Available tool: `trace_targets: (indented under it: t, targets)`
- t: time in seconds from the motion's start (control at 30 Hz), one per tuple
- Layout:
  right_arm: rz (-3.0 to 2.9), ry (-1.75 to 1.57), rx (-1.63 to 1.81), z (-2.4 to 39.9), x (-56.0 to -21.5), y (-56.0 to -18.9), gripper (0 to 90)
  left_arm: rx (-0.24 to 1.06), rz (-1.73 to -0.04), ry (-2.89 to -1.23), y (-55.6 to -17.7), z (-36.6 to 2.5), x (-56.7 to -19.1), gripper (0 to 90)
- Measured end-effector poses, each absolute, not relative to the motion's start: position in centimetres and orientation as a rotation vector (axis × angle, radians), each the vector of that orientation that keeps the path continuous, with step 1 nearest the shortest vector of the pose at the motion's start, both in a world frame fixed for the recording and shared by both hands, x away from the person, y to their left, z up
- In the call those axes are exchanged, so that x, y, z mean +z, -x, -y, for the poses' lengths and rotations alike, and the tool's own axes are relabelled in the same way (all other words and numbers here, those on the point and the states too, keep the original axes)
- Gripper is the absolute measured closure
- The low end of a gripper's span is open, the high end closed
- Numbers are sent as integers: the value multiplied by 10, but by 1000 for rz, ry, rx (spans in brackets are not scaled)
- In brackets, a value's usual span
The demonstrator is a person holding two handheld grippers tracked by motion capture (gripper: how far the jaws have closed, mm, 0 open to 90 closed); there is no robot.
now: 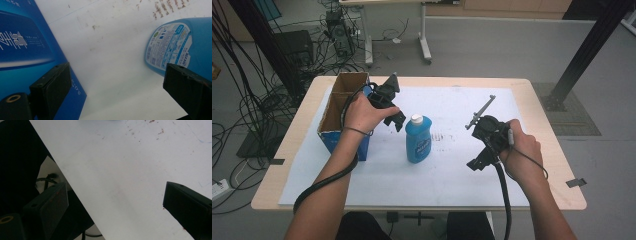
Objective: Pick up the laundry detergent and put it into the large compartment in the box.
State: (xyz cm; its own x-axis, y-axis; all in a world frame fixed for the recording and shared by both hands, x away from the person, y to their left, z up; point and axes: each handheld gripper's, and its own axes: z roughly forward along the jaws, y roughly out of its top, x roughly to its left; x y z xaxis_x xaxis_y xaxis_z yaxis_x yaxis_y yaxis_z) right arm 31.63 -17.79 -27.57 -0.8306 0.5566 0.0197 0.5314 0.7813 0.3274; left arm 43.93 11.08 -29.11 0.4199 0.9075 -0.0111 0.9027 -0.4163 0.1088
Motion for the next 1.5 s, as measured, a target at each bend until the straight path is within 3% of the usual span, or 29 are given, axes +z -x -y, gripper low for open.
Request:
trace_targets:
  t: [0.67,1.5]
  targets:
    - [-2891,-877,495,181,-277,-320,59,102,-1638,-2553,-439,-113,-279,85]
    - [-2887,-848,464,178,-274,-318,60,150,-1485,-2528,-420,-100,-211,86]
